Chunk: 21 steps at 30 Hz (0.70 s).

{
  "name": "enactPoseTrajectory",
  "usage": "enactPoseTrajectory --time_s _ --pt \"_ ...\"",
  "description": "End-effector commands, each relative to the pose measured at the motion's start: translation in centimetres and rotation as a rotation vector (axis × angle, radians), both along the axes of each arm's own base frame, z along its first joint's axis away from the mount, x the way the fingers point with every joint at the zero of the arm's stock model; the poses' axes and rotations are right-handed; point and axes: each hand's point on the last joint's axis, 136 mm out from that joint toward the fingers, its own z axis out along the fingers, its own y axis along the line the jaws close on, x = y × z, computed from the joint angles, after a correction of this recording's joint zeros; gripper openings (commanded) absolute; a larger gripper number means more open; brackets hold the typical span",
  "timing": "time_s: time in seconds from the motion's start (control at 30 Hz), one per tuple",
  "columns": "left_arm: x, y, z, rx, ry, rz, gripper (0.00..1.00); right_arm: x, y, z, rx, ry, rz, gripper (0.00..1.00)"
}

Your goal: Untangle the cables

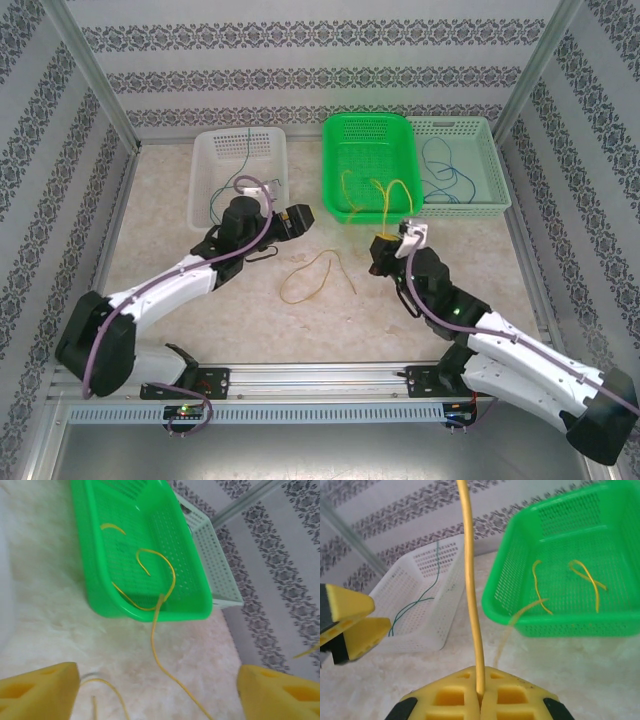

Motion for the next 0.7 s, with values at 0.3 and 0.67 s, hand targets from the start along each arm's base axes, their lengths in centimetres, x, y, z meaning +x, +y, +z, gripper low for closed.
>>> enactPoseTrajectory --time_s 0.3,0.67 --pt "-0.1 6.3 6.3 0.244 -0.199 0.076 0.92 -1.7 2.9 -2.0 -0.711 0.030 0.269 0.00" --pt "-0.3 -0.2 9.7 0.125 -0.247 -0.362 0.78 -2.3 4.9 -1.5 -0.945 -0.028 0.315 0.00"
